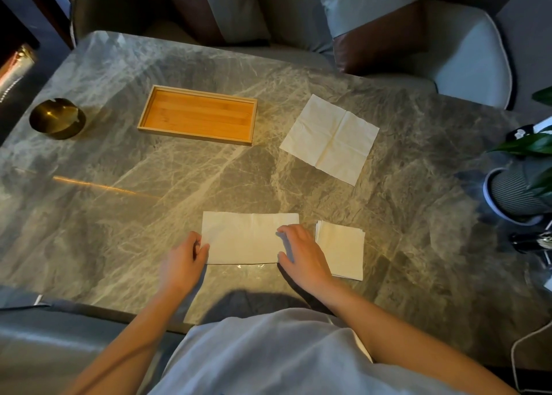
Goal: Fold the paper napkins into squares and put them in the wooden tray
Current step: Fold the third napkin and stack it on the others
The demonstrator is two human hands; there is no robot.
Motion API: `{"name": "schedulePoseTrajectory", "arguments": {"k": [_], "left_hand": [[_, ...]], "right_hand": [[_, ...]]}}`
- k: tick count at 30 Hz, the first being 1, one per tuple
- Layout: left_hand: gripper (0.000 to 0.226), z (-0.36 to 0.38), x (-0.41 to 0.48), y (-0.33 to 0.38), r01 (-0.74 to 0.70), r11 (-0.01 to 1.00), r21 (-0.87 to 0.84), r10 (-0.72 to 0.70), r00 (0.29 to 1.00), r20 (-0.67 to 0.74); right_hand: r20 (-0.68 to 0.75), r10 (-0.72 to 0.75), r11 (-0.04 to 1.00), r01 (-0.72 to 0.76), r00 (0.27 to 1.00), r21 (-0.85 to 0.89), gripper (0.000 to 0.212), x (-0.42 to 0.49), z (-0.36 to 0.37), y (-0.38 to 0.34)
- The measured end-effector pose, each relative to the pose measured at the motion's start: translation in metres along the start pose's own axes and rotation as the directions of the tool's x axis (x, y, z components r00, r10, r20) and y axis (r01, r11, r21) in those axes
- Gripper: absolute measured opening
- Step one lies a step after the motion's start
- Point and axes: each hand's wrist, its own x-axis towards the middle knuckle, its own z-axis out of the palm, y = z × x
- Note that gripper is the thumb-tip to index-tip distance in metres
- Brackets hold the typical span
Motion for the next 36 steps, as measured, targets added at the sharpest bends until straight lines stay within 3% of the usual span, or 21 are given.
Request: {"name": "schedulePoseTrajectory", "arguments": {"k": [7, 12, 15, 18, 22, 24, 27, 32, 36], "left_hand": [[0.020, -0.001, -0.001, 0.005, 0.013, 0.999, 0.049, -0.013, 1.000, -0.003], [0.047, 0.005, -0.007, 0.009, -0.189, 0.956, 0.224, 0.226, 0.962, -0.153], [0.055, 0.023, -0.010, 0.026, -0.369, 0.845, 0.386, 0.388, 0.921, 0.032], [0.059, 0.048, -0.007, 0.036, -0.415, 0.801, 0.431, 0.336, 0.908, 0.252], [0.059, 0.053, -0.002, 0.021, -0.393, 0.766, 0.509, 0.271, 0.915, 0.299], [0.065, 0.046, -0.004, 0.008, -0.380, 0.769, 0.514, 0.267, 0.921, 0.282], [0.071, 0.031, -0.006, -0.013, -0.352, 0.775, 0.525, 0.248, 0.933, 0.260], [0.062, 0.022, -0.010, 0.000, -0.252, 0.816, 0.521, 0.183, 0.966, 0.180], [0.047, 0.022, -0.013, 0.029, -0.369, 0.858, 0.358, 0.382, 0.923, 0.035]], "right_hand": [[0.082, -0.015, 0.998, 0.020, 0.997, -0.064, 0.039, 0.004, 0.001, -0.002], [0.033, -0.093, 0.982, 0.097, 0.995, -0.159, 0.046, 0.010, 0.002, -0.010], [0.182, -0.146, 0.945, 0.192, 0.972, -0.267, 0.060, 0.020, 0.010, -0.022], [0.310, -0.100, 0.908, 0.214, 0.946, -0.360, 0.063, 0.023, 0.023, -0.024], [0.315, -0.063, 0.891, 0.195, 0.947, -0.410, 0.067, 0.019, 0.022, -0.006], [0.309, -0.031, 0.899, 0.162, 0.950, -0.407, 0.076, 0.016, 0.014, 0.007], [0.309, -0.029, 0.873, 0.175, 0.951, -0.455, 0.068, 0.012, 0.005, 0.022], [0.300, 0.007, 0.873, 0.140, 0.954, -0.467, 0.071, 0.015, 0.007, 0.011], [0.259, 0.109, 0.916, 0.005, 0.960, -0.402, 0.068, 0.014, 0.011, -0.005]]}}
